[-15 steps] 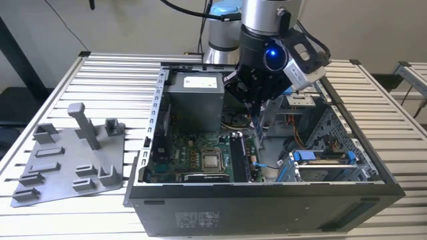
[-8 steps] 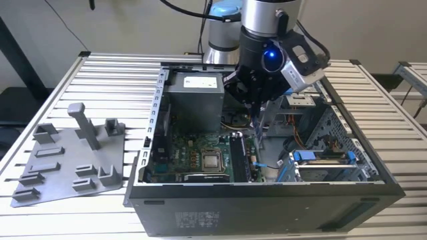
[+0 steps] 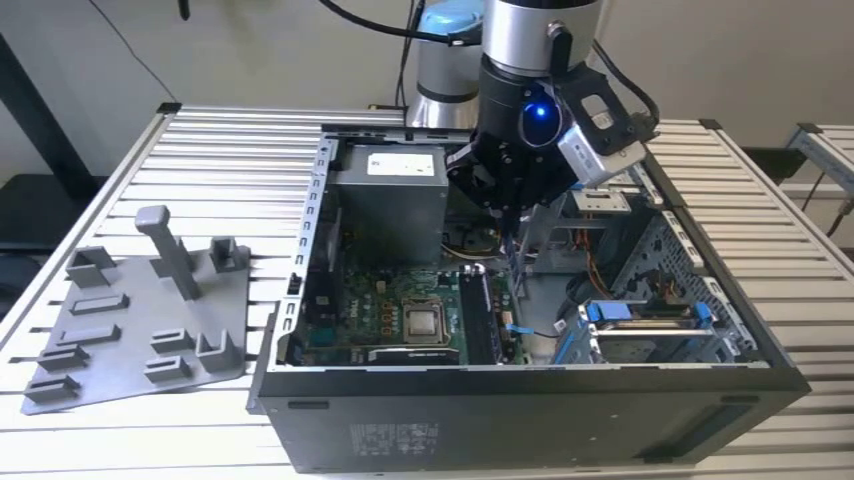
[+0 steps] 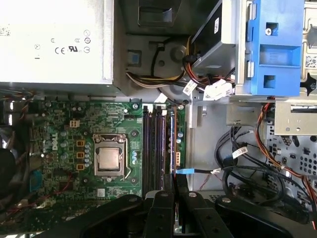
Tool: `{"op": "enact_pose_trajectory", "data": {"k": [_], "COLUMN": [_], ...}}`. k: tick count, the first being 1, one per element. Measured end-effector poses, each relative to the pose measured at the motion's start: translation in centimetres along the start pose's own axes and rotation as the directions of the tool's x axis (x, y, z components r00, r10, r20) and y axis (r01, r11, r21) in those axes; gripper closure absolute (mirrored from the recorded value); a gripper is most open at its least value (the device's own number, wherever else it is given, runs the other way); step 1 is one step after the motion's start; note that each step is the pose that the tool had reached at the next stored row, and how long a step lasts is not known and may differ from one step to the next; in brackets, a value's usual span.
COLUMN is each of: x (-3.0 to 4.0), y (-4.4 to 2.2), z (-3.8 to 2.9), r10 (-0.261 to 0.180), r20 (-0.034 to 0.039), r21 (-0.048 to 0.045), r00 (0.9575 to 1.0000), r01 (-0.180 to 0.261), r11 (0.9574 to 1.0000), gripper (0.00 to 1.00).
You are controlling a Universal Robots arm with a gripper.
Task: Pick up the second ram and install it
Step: 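Insert the second ram into the second slot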
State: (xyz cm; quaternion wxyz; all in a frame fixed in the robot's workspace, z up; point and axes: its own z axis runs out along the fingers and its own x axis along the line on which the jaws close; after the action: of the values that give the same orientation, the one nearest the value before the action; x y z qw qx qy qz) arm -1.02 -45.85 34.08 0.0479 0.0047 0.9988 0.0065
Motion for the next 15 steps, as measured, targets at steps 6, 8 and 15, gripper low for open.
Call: {"op": "enact_pose_trajectory", "data": {"k": [6, 8, 15], "x": [0.01, 0.01, 0.04], "y": [0.01, 0.0, 0.0], "z": [0.08, 0.15, 0.41], "r10": [0.0, 0.0, 0.001], "r20": [0.0002, 0.0001, 0.0001], "r21": [-0.0004, -0.0001, 0.0], "r00": [1.0, 1.0, 1.0], "r01": [0.0, 0.0, -0.001], "r11": [1.0, 1.0, 1.0], "gripper": [0.86, 0.86, 0.86]}}
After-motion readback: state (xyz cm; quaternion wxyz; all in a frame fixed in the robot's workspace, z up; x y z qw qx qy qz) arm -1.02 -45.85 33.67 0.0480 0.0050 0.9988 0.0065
